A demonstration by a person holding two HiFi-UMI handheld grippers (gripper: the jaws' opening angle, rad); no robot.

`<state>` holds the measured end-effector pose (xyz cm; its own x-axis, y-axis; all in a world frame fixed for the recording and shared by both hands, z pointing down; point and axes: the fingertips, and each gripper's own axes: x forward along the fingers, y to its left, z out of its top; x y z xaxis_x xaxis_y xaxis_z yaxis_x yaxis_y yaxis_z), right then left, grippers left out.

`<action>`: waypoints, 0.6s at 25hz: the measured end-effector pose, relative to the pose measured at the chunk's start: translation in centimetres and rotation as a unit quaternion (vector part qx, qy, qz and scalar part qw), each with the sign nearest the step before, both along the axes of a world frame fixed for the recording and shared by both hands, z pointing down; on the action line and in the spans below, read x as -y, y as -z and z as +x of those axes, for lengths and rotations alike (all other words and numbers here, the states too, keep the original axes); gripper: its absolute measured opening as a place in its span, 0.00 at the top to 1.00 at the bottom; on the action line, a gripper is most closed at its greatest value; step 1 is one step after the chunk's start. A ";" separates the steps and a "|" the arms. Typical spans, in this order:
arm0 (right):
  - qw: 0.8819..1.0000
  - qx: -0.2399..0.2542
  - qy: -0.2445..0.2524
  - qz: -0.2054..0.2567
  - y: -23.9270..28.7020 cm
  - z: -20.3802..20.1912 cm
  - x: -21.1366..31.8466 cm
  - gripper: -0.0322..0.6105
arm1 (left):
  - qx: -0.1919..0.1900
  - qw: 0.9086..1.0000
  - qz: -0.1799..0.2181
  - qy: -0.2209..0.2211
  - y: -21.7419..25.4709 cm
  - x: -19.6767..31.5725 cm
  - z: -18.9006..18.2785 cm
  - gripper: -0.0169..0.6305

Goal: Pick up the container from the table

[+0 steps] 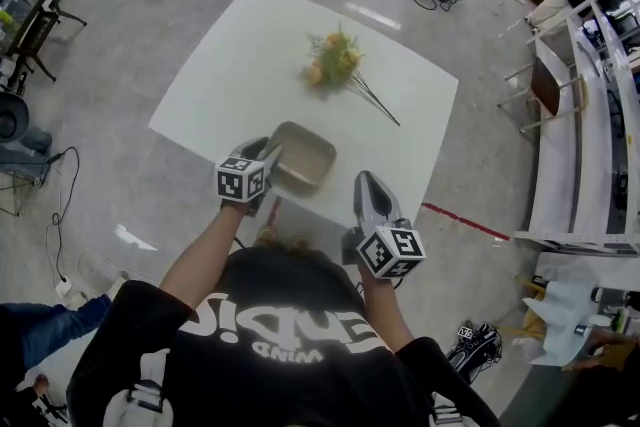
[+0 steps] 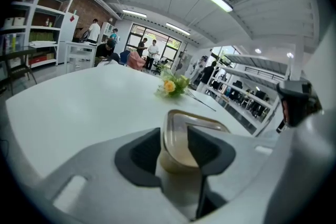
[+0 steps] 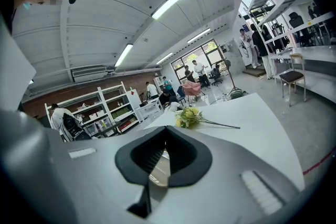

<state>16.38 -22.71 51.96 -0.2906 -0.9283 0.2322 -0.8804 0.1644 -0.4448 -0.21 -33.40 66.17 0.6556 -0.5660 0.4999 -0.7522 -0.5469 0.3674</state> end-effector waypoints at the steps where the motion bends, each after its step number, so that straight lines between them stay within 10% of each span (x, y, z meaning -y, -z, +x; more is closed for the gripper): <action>1: 1.000 0.000 0.000 -0.001 0.0 0.0 0.0 0.95 | -0.001 1.000 0.001 0.002 0.1 0.0 0.0 0.73; 15: 1.000 0.000 0.004 0.002 0.0 -0.3 0.0 0.95 | -0.045 0.998 0.022 0.036 3.6 1.1 -0.8 0.85</action>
